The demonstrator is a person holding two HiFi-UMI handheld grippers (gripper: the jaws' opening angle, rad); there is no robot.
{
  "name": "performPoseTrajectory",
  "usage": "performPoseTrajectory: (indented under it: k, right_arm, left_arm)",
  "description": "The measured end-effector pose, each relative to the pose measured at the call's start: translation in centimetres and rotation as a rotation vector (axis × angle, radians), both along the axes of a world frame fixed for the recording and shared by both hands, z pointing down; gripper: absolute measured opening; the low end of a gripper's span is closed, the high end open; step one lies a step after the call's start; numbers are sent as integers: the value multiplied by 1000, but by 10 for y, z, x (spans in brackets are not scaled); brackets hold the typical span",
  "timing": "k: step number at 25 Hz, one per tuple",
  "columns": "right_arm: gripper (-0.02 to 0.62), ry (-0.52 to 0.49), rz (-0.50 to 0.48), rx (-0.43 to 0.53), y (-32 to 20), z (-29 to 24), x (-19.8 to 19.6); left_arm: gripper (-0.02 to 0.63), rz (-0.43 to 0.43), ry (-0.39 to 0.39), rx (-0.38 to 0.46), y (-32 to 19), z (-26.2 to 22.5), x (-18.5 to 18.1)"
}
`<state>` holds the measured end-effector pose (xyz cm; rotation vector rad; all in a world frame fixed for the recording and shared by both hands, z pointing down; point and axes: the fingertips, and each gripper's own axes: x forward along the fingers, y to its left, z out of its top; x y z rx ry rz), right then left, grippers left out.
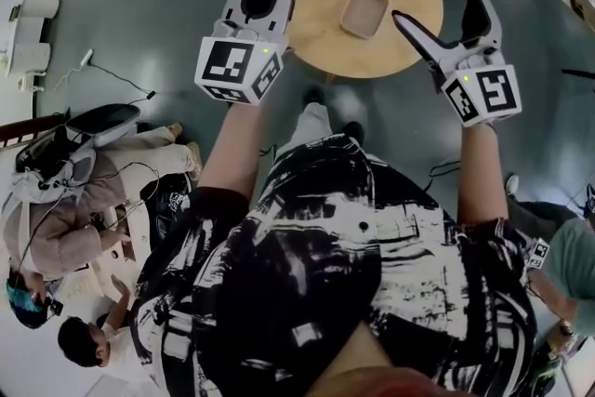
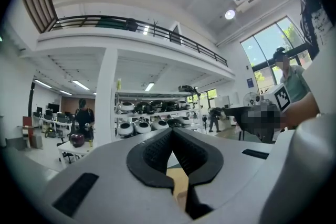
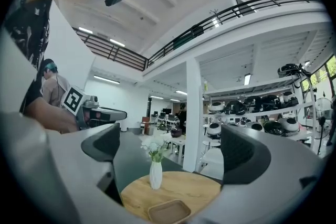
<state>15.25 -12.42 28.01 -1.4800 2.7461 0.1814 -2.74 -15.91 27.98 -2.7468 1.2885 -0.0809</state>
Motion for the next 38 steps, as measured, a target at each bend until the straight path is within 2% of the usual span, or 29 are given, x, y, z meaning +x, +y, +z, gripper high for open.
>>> performPoseTrajectory:
  k: [4,8,16,21,26,38]
  right_arm:
    - [574,22,11,-19,-30,17,-7]
    - [572,40,37,-79,-65,35,-10]
    - [572,64,80,-112,-158,51,-47]
    - [572,98,101,-173,-179,72,-49]
    - [571,144,61,-269,-183,118,-42]
    - [566,265,-104,-501,-210,241,-27]
  left_arm:
    - [0,26,6,16,-26,2,-7]
    - [0,74,12,28,-50,-3,-8]
    - [0,152,36,35,-122,-11,-45]
    - [0,201,30,24,-149,-9,-51]
    - [0,210,38,-1,-160,2,-38]
    - [0,154,33,-70,-168,37,-11]
